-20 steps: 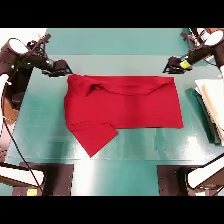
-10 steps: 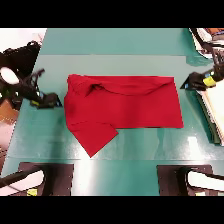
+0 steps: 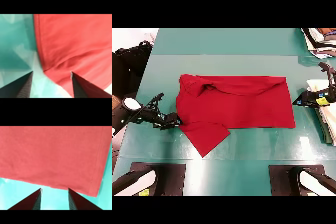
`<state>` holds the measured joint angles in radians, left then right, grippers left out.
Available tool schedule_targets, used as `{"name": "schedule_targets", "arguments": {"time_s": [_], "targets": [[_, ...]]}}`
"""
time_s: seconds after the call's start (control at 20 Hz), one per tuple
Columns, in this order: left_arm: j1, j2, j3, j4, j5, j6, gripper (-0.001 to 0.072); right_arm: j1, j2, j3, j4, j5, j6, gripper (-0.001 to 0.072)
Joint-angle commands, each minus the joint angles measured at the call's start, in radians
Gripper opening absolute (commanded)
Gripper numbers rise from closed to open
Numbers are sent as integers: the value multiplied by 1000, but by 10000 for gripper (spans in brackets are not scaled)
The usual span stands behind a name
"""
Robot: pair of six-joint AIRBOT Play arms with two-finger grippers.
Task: Fold the shirts.
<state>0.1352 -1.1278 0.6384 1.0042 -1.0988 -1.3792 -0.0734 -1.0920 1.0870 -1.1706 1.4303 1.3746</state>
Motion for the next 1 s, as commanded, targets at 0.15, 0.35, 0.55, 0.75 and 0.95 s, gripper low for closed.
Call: {"name": "schedule_targets", "arguments": {"time_s": [0.15,0.35,0.55,0.75,0.95], "targets": [[-101,5,-20,-47,96,0,544,-2,46,-35,-1,-11,0,385],[-108,5,-13,-68,90,-10,37,-56,46,-35,-3,11,0,385],[-108,5,70,-69,22,0,28,-202,45,-36,-11,62,-12,385],[-108,5,121,-72,20,0,28,-335,2,-124,-8,62,-14,387],[-108,5,121,-73,33,0,28,-377,-102,-306,10,-23,-45,388]]}}
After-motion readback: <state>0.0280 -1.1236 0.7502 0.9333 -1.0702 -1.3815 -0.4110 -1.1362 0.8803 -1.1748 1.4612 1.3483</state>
